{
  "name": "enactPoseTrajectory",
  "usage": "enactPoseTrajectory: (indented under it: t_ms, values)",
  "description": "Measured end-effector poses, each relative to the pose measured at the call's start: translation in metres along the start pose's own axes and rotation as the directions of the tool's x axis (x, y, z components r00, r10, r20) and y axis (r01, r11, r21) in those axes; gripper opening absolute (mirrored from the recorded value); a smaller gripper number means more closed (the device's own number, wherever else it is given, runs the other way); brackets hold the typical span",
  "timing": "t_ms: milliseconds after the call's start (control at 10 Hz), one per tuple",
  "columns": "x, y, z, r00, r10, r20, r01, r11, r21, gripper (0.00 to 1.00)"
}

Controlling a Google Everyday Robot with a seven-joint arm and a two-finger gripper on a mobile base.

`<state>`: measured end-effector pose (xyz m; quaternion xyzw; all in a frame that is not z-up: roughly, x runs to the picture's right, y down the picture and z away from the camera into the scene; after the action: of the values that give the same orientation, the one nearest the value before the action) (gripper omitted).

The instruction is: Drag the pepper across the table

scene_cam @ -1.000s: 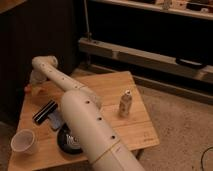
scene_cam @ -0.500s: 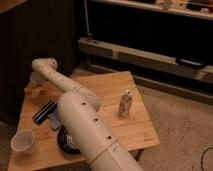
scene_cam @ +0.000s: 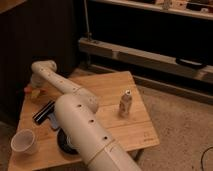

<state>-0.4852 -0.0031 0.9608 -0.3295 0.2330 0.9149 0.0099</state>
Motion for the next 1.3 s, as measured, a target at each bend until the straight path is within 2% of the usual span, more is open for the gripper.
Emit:
enactPoseTrajectory:
  t_ms: [200,1000,1100,1300]
  values:
    - [-0.001,0.000,0.002,0.999,0.038,0.012,-0.037,0.999,-0.022,0.62]
    - [-0.013,0.011,0.001,0.994,0.112,0.014,-0.111,0.993,-0.037,0.62]
    - [-0.014,0.011,0.003,0.993,0.116,0.016,-0.116,0.993,-0.030,0.58]
    - [-0.020,0.012,0.005,0.992,0.128,0.020,-0.128,0.992,-0.019,0.40]
